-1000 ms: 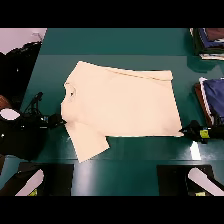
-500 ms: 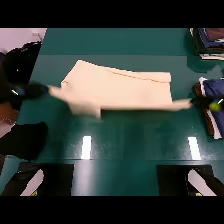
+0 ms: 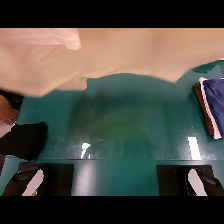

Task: Fold the shirts.

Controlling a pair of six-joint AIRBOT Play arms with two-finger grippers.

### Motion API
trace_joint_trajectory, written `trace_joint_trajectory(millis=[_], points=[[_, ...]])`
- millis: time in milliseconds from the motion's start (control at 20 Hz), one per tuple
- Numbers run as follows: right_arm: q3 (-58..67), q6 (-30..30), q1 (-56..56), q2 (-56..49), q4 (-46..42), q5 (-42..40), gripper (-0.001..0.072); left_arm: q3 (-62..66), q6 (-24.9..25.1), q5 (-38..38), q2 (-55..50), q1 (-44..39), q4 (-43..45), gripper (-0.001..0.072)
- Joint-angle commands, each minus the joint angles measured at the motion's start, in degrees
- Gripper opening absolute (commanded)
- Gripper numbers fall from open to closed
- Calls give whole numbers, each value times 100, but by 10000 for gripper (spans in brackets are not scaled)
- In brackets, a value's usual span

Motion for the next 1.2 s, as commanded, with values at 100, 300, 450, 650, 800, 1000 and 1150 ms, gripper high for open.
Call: trace_joint_trajectory(millis=[100, 300, 450, 650, 800, 1000, 1150], points=[[1397, 518, -1340, -278, 57, 1073, 11, 1029, -546, -92, -37, 4, -31, 23], [1554, 673, -1298, -1165, 485, 1954, 11, -125, -721, -356, -286, 2, -39, 24], [1552, 807, -546, -2144, 225, 2693, 11, -1239, -739, -1082, -907, 2, -72, 23], [1447, 1158, 730, -3622, -1235, 3738, 11, -2168, -730, -1880, -2146, 2, -76, 24], [796, 1174, 1239, -4492, -1410, 3602, 11, -2487, -684, -1867, -3176, 2, -70, 24], [457, 1174, 1388, -5617, -1403, 2614, 11, -2494, -291, -1049, -4492, -188, -33, 24], [911, 1178, 1388, -6288, -1397, 1963, 11, -2494, -13, 417, -5073, -546, -33, 24]])
